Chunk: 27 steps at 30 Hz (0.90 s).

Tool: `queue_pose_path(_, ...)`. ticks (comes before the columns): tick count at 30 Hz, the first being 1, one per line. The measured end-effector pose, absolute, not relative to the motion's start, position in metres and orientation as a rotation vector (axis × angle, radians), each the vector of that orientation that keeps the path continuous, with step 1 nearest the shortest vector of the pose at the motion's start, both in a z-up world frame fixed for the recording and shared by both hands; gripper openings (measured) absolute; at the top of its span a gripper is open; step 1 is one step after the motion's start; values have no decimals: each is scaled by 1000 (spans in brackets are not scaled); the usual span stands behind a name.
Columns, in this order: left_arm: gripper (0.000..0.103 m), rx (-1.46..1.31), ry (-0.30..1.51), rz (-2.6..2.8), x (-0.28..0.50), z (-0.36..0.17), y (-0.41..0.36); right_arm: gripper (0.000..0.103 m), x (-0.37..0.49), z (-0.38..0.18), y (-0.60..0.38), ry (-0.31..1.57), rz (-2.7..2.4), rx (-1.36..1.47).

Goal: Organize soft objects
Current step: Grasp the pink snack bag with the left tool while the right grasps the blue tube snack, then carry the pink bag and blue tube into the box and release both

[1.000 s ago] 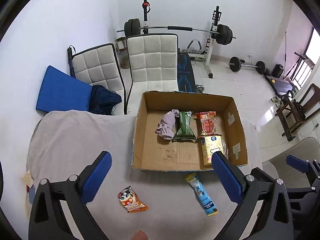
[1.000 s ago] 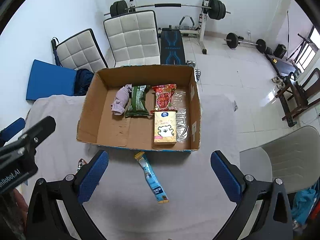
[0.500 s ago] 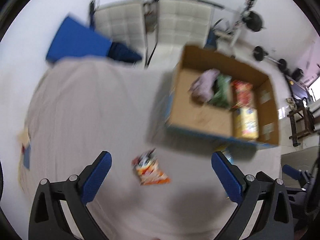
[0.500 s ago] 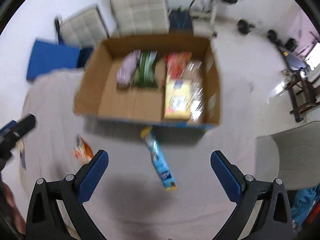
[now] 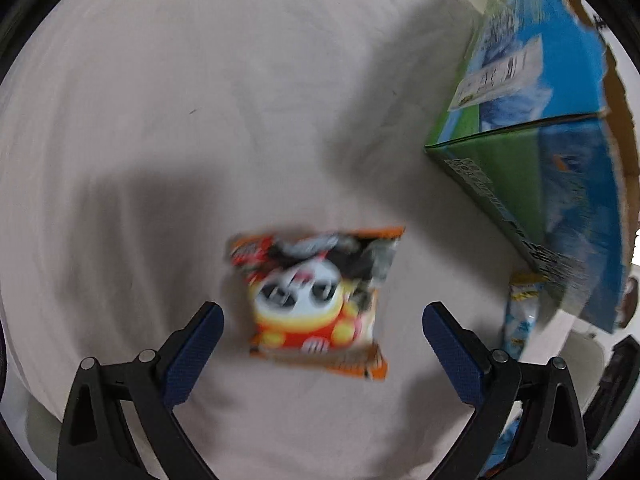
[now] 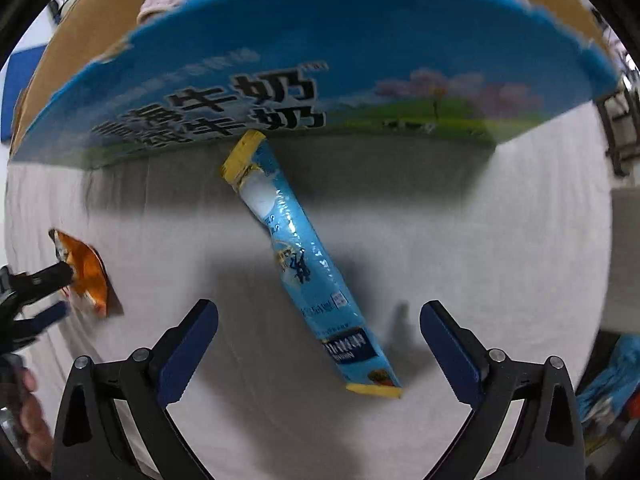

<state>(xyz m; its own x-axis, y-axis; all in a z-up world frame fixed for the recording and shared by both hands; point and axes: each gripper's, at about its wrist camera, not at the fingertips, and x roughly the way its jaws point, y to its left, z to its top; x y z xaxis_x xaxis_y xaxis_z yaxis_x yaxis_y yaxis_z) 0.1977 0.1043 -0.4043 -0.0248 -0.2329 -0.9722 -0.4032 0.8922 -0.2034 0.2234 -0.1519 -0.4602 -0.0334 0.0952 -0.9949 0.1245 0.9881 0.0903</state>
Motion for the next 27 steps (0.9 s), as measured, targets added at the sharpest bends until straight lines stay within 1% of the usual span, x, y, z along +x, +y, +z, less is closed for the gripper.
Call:
queue_pose_path(1,82,-475,1615,148,201,-407,99,96,224,-463,-152,1607,-24,173)
queue_pose_path(2,67,-449,1625,144,203,-410,93,94,224,-467,-152,1612,-22,177)
queue_pose_path(3,51,-435,1635,146,203,-412,90,87,224,-471,-153,1623,-16,185)
queue_pose_path(4,49,-399,1633,163,203,-412,85,71,225,-474,-153,1633,-12,191)
queue_pose_path(5,45,-354,1615,167,201,-409,79,60,223,-477,-153,1648,-13,186)
queue_pose_path(6,44,-325,1607,162,199,-407,74,43,220,-479,-153,1658,-26,172)
queue_pose_path(8,44,-280,1608,155,189,-406,60,38,211,-480,-158,1683,-28,199)
queue_pose_path(10,44,-247,1619,132,177,-407,44,30,199,-481,-161,1720,-39,220)
queue_pose_path(12,44,-208,1636,92,160,-407,23,28,185,-481,-163,1755,-17,254)
queue_pose_path(15,44,-174,1671,23,137,-409,-12,29,169,-475,-162,1770,33,295)
queue_pose_path(17,44,-129,1669,16,130,-411,-30,37,166,-470,-164,1744,44,309)
queue_pose_path(18,44,-103,1659,24,127,-412,-36,47,166,-469,-166,1734,36,313)
queue_pose_path(19,44,-89,1653,26,127,-412,-41,54,169,-469,-170,1725,25,317)
queue_pose_path(25,44,-58,1651,37,132,-410,-64,55,188,-485,-162,1719,-11,264)
queue_pose_path(27,44,-60,1647,40,132,-409,-55,55,189,-489,-159,1717,-9,219)
